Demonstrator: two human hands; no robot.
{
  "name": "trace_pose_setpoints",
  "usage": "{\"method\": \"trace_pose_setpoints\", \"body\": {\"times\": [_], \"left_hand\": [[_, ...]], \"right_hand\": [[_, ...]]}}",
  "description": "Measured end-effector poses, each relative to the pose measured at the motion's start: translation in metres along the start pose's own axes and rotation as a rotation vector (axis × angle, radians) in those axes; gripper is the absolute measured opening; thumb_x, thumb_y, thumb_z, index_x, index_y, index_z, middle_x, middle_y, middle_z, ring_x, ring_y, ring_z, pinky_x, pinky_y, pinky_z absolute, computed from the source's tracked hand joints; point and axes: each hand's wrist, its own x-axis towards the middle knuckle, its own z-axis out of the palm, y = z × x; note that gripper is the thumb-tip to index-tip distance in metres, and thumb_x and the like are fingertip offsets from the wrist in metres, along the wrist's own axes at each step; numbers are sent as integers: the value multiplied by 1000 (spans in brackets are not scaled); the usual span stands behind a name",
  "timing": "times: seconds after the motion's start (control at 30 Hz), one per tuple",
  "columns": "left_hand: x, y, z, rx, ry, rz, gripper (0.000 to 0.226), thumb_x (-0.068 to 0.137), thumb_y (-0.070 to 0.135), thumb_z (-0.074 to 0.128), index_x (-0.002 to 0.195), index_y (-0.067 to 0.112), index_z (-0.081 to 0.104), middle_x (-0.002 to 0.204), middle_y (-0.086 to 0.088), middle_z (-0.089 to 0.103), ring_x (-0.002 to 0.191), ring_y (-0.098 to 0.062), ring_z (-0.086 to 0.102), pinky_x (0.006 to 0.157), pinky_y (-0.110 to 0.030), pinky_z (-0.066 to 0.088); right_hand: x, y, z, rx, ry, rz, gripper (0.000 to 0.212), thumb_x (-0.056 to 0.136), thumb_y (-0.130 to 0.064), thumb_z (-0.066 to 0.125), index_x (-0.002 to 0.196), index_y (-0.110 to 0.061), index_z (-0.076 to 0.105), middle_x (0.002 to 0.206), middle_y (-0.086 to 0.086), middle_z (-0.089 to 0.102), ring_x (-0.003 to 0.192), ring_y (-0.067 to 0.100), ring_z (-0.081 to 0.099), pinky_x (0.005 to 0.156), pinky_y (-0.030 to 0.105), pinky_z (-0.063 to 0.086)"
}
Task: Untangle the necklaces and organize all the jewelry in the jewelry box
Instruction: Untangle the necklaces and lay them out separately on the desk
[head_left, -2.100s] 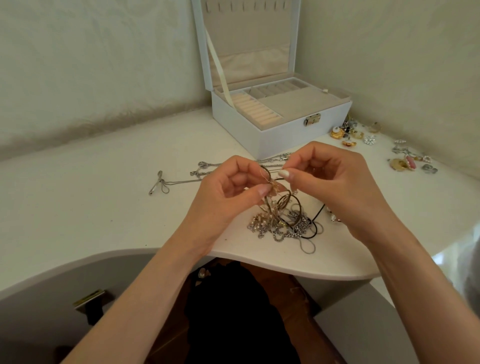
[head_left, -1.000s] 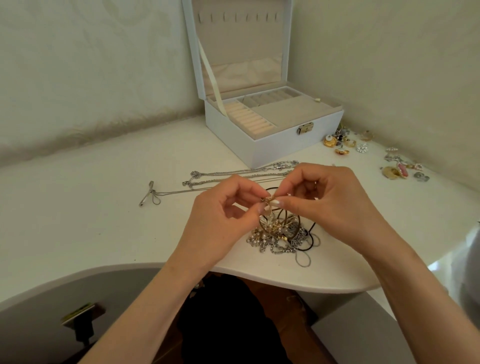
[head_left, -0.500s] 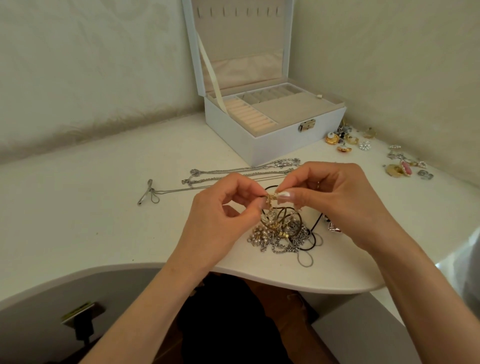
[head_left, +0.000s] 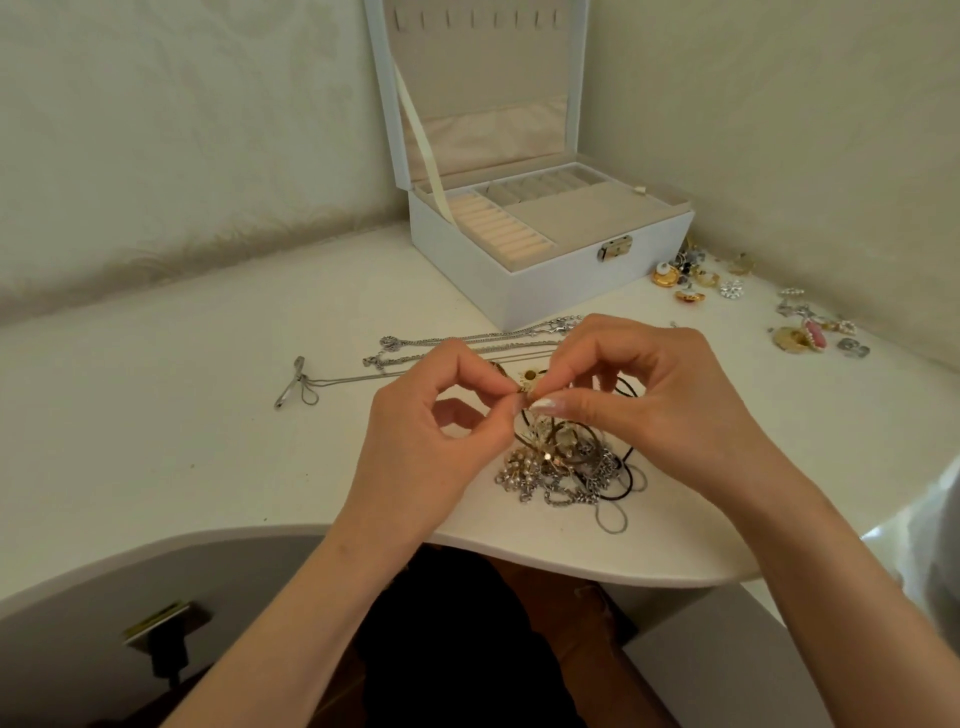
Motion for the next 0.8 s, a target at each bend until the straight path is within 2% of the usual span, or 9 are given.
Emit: {"method": "trace_pose_setpoints", "body": {"times": [0.1, 0.17, 0.23, 0.43, 0.63, 0.8], "left_hand": [[-1, 0, 0, -23, 9, 26, 9, 74, 12, 69, 73, 18, 62, 74, 10, 64, 73, -6, 61, 63, -16, 47], [-1, 0, 0, -37, -9, 40, 7, 75, 15, 69, 75, 16, 62, 75, 10, 65, 74, -6, 61, 64, -16, 47], [0, -1, 0, -50, -20, 34, 9, 76, 10, 70, 75, 13, 62, 77, 11, 66, 75, -6, 61, 63, -16, 47], [0, -2, -2, -106, -35, 38, 13, 77, 4, 66, 75, 16, 62, 79, 9, 66, 77, -7, 61, 63, -16, 46], [0, -2, -2, -137, -68, 56, 8, 77, 11, 69, 76, 14, 62, 80, 11, 66, 77, -8, 61, 63, -16, 45], [0, 0, -3, -121, -63, 56, 14, 75, 9, 75, 76, 14, 61, 79, 10, 66, 78, -11, 63, 66, -19, 48]], "right_hand": [[-3, 4, -6, -25, 6, 14, 7, 64, -19, 77, 68, -20, 72, 72, -5, 66, 69, 13, 59, 67, 25, 42], [-4, 3, -9, -45, -15, 23, 9, 64, -17, 79, 69, -20, 72, 72, -5, 67, 71, 10, 60, 69, 22, 42], [-5, 1, -11, -46, -24, 33, 14, 65, -15, 82, 71, -20, 70, 71, -5, 68, 69, 5, 59, 69, 20, 42], [-1, -4, -13, 130, -3, 81, 20, 64, -20, 73, 83, -17, 69, 70, -1, 65, 68, 11, 59, 68, 27, 47], [0, -2, -12, 78, -18, 106, 12, 70, -9, 75, 81, -15, 73, 75, 4, 71, 71, 15, 63, 72, 23, 50], [0, -1, -12, 3, -3, 75, 8, 72, -11, 75, 75, -17, 72, 73, 1, 68, 67, 9, 58, 67, 17, 47]]}}
